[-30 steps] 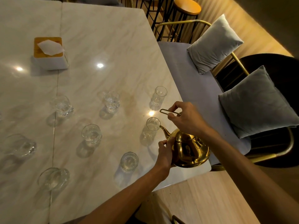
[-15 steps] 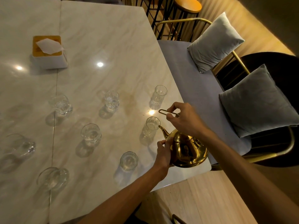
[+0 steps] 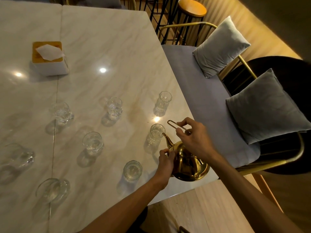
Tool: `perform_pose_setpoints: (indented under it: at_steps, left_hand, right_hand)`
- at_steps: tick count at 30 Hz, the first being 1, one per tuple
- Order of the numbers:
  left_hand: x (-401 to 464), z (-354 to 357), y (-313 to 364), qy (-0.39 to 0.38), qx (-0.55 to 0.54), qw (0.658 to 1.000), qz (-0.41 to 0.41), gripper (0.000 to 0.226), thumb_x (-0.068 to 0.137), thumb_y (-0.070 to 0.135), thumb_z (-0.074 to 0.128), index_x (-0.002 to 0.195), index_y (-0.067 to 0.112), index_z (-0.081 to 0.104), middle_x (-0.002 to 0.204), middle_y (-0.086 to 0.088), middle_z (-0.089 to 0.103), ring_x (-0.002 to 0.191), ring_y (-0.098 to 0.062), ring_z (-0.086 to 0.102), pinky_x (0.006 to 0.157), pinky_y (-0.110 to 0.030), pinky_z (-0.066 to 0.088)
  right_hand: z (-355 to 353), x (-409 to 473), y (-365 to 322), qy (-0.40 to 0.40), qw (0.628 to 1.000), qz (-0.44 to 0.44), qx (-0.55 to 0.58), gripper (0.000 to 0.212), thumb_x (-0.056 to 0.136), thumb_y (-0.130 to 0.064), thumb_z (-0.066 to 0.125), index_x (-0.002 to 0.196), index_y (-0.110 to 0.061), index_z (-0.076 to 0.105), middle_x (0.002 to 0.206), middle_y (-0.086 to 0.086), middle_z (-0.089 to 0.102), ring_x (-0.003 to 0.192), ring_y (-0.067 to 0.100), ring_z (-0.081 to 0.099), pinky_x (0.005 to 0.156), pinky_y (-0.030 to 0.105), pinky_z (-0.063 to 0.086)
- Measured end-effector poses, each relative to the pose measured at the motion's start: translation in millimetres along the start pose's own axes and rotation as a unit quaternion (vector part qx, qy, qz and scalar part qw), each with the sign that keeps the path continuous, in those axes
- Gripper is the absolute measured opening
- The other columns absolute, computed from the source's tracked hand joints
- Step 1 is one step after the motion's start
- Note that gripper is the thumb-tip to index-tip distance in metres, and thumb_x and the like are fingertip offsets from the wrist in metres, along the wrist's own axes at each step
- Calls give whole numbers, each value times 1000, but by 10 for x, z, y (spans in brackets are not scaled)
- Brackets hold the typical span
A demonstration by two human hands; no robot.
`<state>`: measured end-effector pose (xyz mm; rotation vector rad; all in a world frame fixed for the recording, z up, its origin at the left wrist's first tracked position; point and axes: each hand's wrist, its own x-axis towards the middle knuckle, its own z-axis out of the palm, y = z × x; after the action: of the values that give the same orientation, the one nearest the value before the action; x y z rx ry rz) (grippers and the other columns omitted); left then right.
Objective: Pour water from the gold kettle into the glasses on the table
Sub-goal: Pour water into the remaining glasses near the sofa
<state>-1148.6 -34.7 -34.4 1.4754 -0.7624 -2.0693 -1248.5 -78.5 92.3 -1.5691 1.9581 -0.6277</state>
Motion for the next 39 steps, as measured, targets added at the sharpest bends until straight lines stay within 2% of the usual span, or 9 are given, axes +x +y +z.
perform_pose_setpoints:
  at_steps: [4, 8, 13, 20, 26, 29, 33, 36, 39]
  left_hand:
    - [8, -43, -22, 10, 21, 999, 23, 44, 101, 45, 49, 139, 31, 31, 147, -6, 47, 128, -27, 54, 103, -45, 53]
    - [-9, -97, -27, 19, 60, 996, 59, 51, 99, 45, 54, 141, 28, 30, 144, -4, 47, 128, -23, 53, 102, -38, 53]
    - [-46, -140, -46, 31, 97, 990, 102, 56, 97, 43, 59, 142, 28, 30, 138, 3, 39, 125, -17, 48, 90, -25, 51]
    - [-114, -116, 12, 41, 115, 982, 147, 64, 93, 41, 66, 144, 30, 29, 147, 1, 34, 132, -20, 46, 100, -32, 53]
    - [-246, -87, 308, 26, 142, 970, 197, 68, 91, 43, 68, 145, 32, 28, 149, 1, 36, 127, -14, 47, 83, -13, 50]
    - [-322, -107, 539, 24, 165, 959, 229, 68, 91, 45, 68, 145, 29, 30, 146, 1, 38, 126, -14, 47, 88, -17, 50]
    - [-428, -152, 860, 21, 184, 947, 262, 67, 91, 47, 68, 143, 26, 32, 136, 6, 37, 123, -12, 46, 82, -12, 49]
    - [-494, -195, 1082, 4, 170, 944, 283, 68, 89, 48, 69, 143, 27, 34, 142, 1, 36, 129, -16, 45, 99, -29, 53]
    - [-627, -232, 1332, -2, 166, 938, 305, 67, 91, 46, 68, 144, 28, 33, 144, 0, 34, 130, -16, 45, 99, -28, 52]
  right_hand:
    - [37, -143, 115, 26, 999, 2, 34, 20, 94, -30, 66, 113, -23, 65, 122, -6, 68, 85, 9, 69, 79, 31, 59]
    - [65, -282, 192, 52, 996, 2, 79, 12, 95, -24, 66, 107, -24, 64, 116, -12, 70, 71, 8, 70, 70, 24, 61]
    - [98, -407, 277, 62, 990, 23, 125, 12, 96, -23, 65, 107, -25, 62, 115, -19, 68, 83, 4, 72, 73, 21, 61]
    - [14, -546, 304, 114, 978, 22, 173, 11, 93, -22, 67, 102, -22, 62, 118, -14, 69, 85, 6, 73, 78, 28, 62]
    - [-191, -589, 121, 172, 966, -3, 192, 12, 93, -22, 67, 105, -21, 63, 117, -9, 67, 89, 5, 71, 74, 21, 61]
    - [-303, -588, -34, 193, 961, -15, 198, 15, 93, -22, 67, 107, -19, 63, 118, -4, 67, 93, 11, 71, 74, 20, 61]
    - [-460, -589, -284, 193, 961, -31, 195, 24, 92, -23, 69, 112, -24, 57, 116, -10, 63, 93, 10, 69, 67, 14, 58]
    - [-576, -573, -464, 196, 963, -51, 177, 29, 92, -22, 69, 116, -28, 54, 120, -8, 61, 92, 13, 71, 68, 21, 61]
    - [-691, -514, -655, 201, 963, -76, 164, 32, 92, -19, 68, 117, -32, 52, 125, -8, 60, 94, 15, 72, 72, 30, 63]
